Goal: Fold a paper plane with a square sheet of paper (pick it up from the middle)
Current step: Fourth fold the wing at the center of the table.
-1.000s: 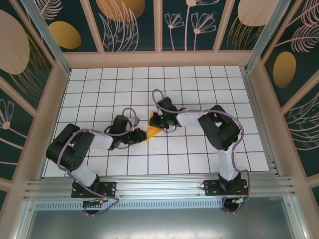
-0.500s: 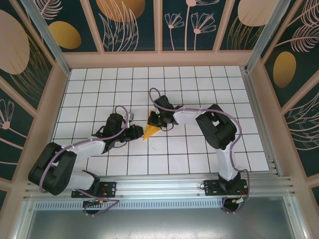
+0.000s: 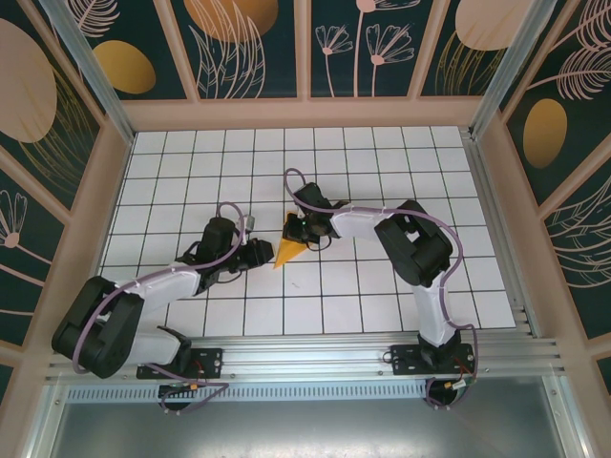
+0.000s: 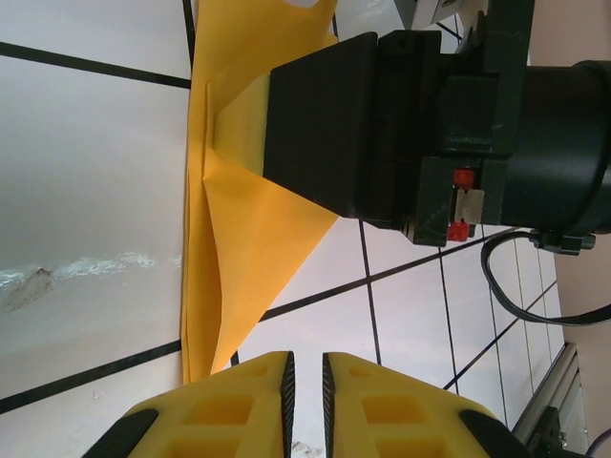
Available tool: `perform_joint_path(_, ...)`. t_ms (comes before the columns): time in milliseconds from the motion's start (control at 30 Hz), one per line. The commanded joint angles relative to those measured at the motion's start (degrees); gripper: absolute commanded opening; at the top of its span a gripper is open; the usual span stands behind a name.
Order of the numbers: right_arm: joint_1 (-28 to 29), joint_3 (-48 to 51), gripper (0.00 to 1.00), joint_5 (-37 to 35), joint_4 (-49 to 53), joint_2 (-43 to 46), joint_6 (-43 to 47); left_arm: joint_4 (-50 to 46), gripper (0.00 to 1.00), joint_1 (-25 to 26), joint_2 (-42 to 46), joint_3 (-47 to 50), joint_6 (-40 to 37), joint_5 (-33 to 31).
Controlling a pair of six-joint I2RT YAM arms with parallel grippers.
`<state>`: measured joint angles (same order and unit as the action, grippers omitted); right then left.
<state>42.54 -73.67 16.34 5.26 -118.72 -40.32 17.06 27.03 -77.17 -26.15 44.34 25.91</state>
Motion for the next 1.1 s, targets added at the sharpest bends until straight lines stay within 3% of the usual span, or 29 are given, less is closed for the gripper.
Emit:
perform_joint_path(0,0.35,2.57,0.1,-3.67,5.32,-2.9,1.24,4.07,0.17,-0.04,-2.9,-1.37,1.4,1.49)
perform_joint_path(367,-0.09,1.0,0.1,-2.54,4.57,-3.85,1.65,17.28,0.1,-0.04,-13.33,-2.35,4.78,8.17)
perform_joint_path(767,-0.27,0.37,0.1,-2.71,4.98,-3.68,1.62,19.44,0.12,-0.05,-20.74,-5.57,3.7,12.45)
perform_joint_path(1067,-0.36,0.23,0.1,-2.8,4.93,-3.78,1.36,12.37,0.1,-0.04,-22.87,-4.81,-0.02,2.92)
